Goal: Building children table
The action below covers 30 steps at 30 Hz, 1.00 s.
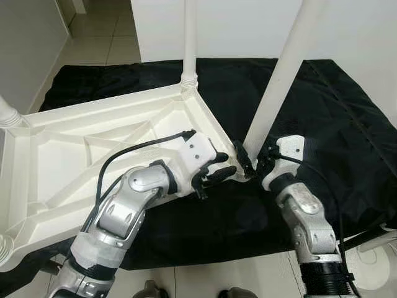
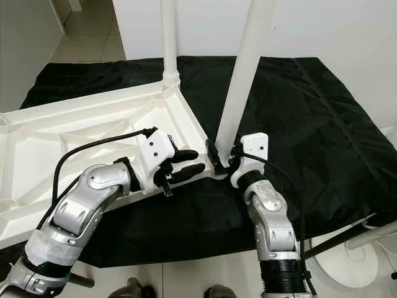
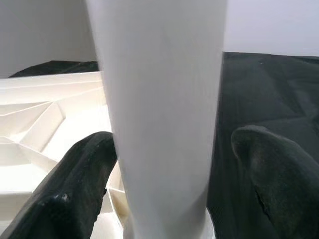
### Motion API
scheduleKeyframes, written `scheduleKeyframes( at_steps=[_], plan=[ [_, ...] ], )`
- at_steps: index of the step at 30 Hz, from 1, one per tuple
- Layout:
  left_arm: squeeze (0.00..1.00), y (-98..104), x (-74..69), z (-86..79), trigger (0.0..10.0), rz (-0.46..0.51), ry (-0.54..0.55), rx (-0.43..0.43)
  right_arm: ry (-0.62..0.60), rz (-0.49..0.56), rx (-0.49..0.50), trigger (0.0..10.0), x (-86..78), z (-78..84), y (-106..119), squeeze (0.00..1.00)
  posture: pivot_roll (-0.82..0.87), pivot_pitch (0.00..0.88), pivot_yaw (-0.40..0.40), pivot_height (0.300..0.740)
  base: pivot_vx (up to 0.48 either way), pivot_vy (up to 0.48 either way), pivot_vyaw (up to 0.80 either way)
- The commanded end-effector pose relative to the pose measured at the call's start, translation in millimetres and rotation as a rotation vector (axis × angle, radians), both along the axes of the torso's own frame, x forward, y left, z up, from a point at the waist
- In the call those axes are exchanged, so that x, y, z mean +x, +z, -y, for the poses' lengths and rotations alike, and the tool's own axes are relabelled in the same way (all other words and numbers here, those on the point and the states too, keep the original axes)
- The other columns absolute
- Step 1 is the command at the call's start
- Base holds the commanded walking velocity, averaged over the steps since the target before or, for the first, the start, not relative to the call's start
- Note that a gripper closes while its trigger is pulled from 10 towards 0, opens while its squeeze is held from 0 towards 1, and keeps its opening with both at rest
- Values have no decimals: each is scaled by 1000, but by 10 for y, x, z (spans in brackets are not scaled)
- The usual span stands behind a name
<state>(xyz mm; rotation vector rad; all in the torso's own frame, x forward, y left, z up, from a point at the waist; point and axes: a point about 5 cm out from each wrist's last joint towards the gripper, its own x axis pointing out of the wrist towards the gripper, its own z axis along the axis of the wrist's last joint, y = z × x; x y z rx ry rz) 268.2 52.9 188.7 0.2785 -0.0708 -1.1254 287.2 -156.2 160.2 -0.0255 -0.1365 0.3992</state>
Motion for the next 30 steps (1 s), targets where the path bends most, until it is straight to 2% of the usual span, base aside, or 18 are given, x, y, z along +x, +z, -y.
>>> scheduleKeyframes(
  at_steps=[1, 7, 9, 19, 20, 21, 22, 24, 25, 30],
  plan=[
    [0, 7, -37, -19, 10000, 14, 2, -11, 79, -4, -18, 10000, 25, -10, -1, 0, -147, 46, 25, 740, 0, 0, 0],
    [0, -65, -115, -33, 10000, -10, -68, 25, 216, -38, -90, 10000, 113, -1, -45, 0, -142, 40, 25, 740, 0, 0, 0],
    [0, -108, -147, -16, 10000, -19, -81, 42, 275, -59, -154, 10000, 197, -5, -92, 0, -129, 31, 20, 740, 0, 0, 0],
    [0, -171, -170, 31, 10000, -9, -43, 53, 340, -111, -212, 10000, 368, 21, -192, 0, -105, 21, 4, 740, 0, 0, 0],
    [0, -165, -177, 34, 10000, -6, -40, 52, 344, -112, -215, 5137, 377, 27, -201, 0, -103, 19, -2, 740, 0, 0, 0],
    [0, -165, -177, 34, 10000, -6, -40, 52, 344, -112, -215, 5137, 377, 27, -201, 0, -103, 19, -2, 740, 0, 0, 0],
    [0, -161, -178, 32, 10000, -1, -34, 50, 348, -116, -211, 2275, 380, 33, -213, 0, -106, 19, -5, 740, 0, 0, 0],
    [0, -161, -178, 32, 10000, -1, -34, 50, 348, -116, -211, 2275, 380, 33, -213, 0, -106, 19, -5, 740, 0, 0, 0],
    [0, -156, -175, 29, 10000, 2, -28, 48, 357, -122, -204, 0, 378, 41, -230, 0, -106, 19, -5, 740, 0, 0, 0],
    [0, -155, -176, 24, 10000, 4, -25, 46, 357, -127, -181, 0, 350, 51, -262, 0, -118, 17, 3, 740, 0, 0, 0]
  ],
)
